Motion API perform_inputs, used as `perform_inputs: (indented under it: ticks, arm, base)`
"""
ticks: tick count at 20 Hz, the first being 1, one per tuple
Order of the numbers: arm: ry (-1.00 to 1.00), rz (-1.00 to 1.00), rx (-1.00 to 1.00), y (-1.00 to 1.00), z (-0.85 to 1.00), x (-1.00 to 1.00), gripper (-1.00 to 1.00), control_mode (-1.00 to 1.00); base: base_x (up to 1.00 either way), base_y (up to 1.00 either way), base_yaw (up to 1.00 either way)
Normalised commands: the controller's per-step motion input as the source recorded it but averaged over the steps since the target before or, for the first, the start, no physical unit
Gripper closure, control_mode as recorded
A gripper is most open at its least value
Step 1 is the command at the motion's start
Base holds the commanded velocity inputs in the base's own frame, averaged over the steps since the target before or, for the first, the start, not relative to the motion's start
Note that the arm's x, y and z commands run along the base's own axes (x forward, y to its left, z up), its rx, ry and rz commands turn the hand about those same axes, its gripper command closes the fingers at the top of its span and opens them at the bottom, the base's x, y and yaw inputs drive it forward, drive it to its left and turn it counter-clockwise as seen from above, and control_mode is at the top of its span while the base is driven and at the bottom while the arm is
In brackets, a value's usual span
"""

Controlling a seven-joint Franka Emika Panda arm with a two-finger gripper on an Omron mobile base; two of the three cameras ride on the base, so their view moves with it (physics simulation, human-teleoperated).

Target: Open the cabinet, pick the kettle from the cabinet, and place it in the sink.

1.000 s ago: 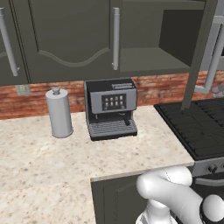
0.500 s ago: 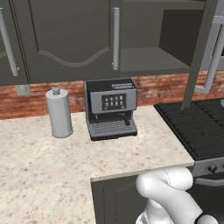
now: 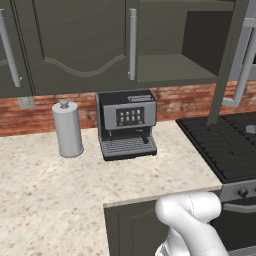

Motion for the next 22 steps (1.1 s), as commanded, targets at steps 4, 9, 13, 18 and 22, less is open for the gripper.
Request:
perform_inputs:
  ticks: [4, 9, 13, 18, 22]
  arm:
    - [0.01, -0.10, 0.00, 0.39, 0.10, -0.32, -1.00, -1.00]
    - [0.01, -0.11, 0.00, 0.44, 0.07, -0.30, -1.00, -1.00]
    - [0.02, -0.03, 0.00, 0.42, 0.04, -0.11, -1.00, -1.00]
    - [0.01, 0.00, 0.00, 0.38, 0.00, 0.02, -1.00, -1.00]
    - [0.00, -0.01, 0.00, 0.40, 0.00, 0.06, -1.00, -1.00]
  base:
    - [0.00, 0.00, 0.00]
    - [0.00, 0.00, 0.00]
    - [0.00, 0.00, 0.00]
    - [0.00, 0.00, 0.00]
    - [0.00, 0.00, 0.00]
